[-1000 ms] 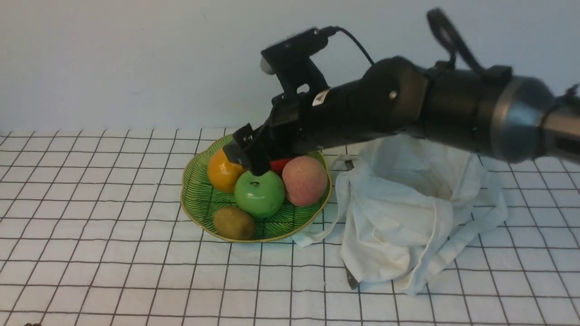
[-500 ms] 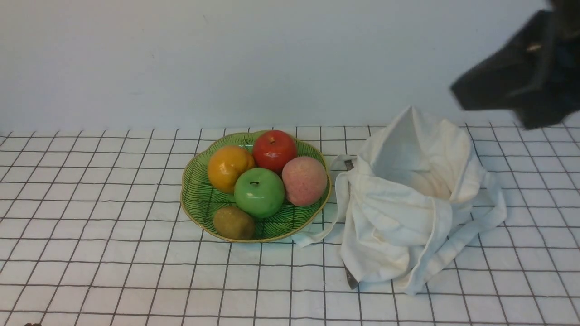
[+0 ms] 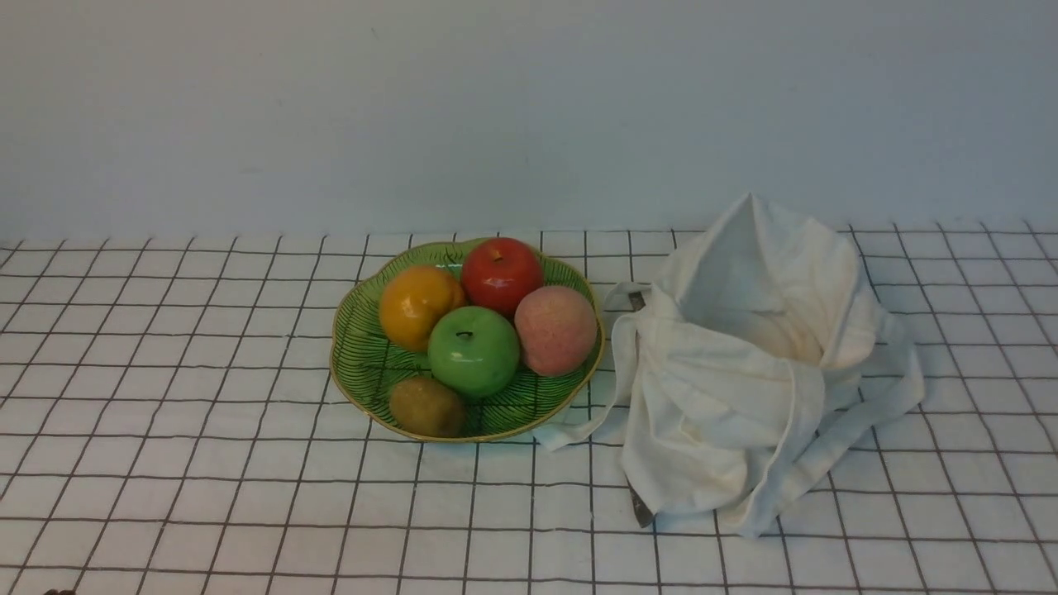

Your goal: Take the fruit out of the bag on the white checkered tablecloth and place them on the plate.

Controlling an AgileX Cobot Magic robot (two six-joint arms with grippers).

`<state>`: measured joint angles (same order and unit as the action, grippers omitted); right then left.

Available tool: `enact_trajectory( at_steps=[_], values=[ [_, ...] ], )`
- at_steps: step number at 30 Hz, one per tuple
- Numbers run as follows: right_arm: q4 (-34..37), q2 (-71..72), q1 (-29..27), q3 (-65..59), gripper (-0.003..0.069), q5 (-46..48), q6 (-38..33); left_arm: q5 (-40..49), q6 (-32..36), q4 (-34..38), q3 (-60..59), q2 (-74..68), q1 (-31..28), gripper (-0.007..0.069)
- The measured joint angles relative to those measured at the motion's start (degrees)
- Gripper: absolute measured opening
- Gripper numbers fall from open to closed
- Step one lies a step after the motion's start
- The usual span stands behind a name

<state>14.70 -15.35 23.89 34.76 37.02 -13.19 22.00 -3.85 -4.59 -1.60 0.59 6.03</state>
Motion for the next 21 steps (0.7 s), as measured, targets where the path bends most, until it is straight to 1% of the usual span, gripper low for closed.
enact_trajectory(
  at_steps=[1, 2, 5, 8, 21],
  values=[
    [1.45, 0.65, 0.0, -2.9, -0.0014, -2.57, -0.88, 0.0, 0.0, 0.0, 0.0, 0.0, 0.0, -0.0008],
    [1.45, 0.78, 0.0, -2.9, -0.0014, -3.16, -1.08, 0.0, 0.0, 0.0, 0.0, 0.0, 0.0, -0.0008],
    [5.64, 1.05, 0.0, -8.68, -0.0014, -11.01, -3.6, 0.0, 0.0, 0.0, 0.0, 0.0, 0.0, -0.0008],
    [6.77, 1.05, 0.0, -10.23, -0.0014, -13.65, -4.25, 0.0, 0.0, 0.0, 0.0, 0.0, 0.0, -0.0008],
    [7.1, 1.05, 0.0, -10.56, -0.0014, -9.43, -4.35, 0.0, 0.0, 0.0, 0.0, 0.0, 0.0, -0.0008]
  ],
)
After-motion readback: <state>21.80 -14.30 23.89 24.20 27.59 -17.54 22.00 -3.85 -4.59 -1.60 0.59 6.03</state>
